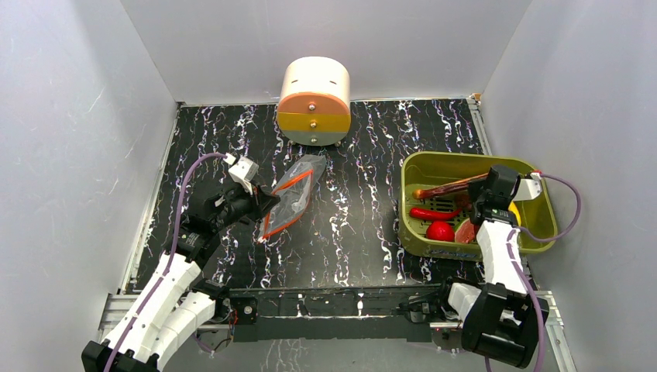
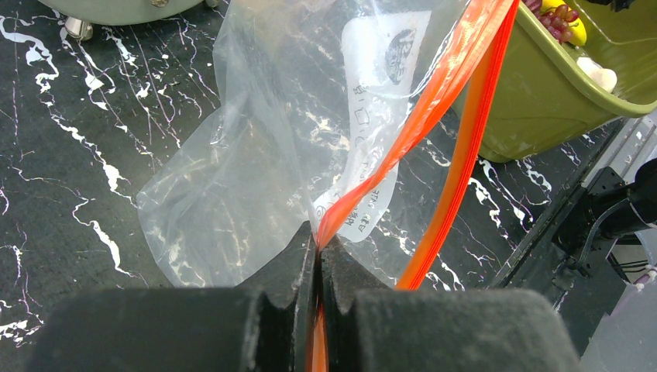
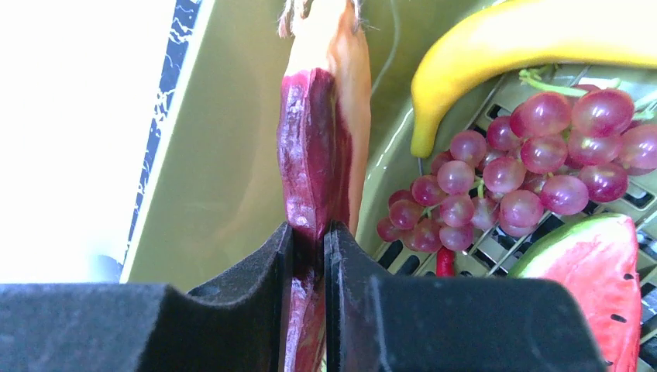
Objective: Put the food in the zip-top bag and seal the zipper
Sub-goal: Pick up the fake food from the bin.
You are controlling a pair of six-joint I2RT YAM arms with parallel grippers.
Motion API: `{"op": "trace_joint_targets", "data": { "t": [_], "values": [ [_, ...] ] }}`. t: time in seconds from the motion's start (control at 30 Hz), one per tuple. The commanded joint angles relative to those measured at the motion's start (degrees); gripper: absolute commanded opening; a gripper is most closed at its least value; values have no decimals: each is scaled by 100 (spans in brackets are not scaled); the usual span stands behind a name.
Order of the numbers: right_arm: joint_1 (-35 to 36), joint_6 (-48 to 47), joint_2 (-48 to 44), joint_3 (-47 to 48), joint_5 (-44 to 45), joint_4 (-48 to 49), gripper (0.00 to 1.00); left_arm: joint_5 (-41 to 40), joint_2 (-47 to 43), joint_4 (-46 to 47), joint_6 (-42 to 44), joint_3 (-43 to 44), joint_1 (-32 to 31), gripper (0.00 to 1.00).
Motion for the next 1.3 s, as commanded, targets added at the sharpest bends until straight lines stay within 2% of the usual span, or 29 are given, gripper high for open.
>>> {"op": "trace_joint_targets", "data": {
  "t": [0.0, 0.23, 0.37, 0.7, 0.9, 1.27],
  "values": [
    [-9, -187, -241, 617, 357, -149, 0, 23, -55, -18, 6, 68, 25, 0],
    [0, -559, -472, 1189, 764, -558, 0, 11, -55, -8, 0, 62, 23, 0],
    [59, -986, -500, 1620, 598, -624, 0, -71, -82, 108, -200, 0, 24, 0],
    [107, -1049, -511, 2500, 397, -1090, 0, -41, -57, 75, -175, 19, 25, 0],
    [272, -1328, -515, 2800, -14, -963, 0, 398, -113, 316, -313, -13, 26, 0],
    [727, -1622, -420, 3465, -799, -1009, 0, 256, -65, 386, -430, 24, 27, 0]
  ]
}}
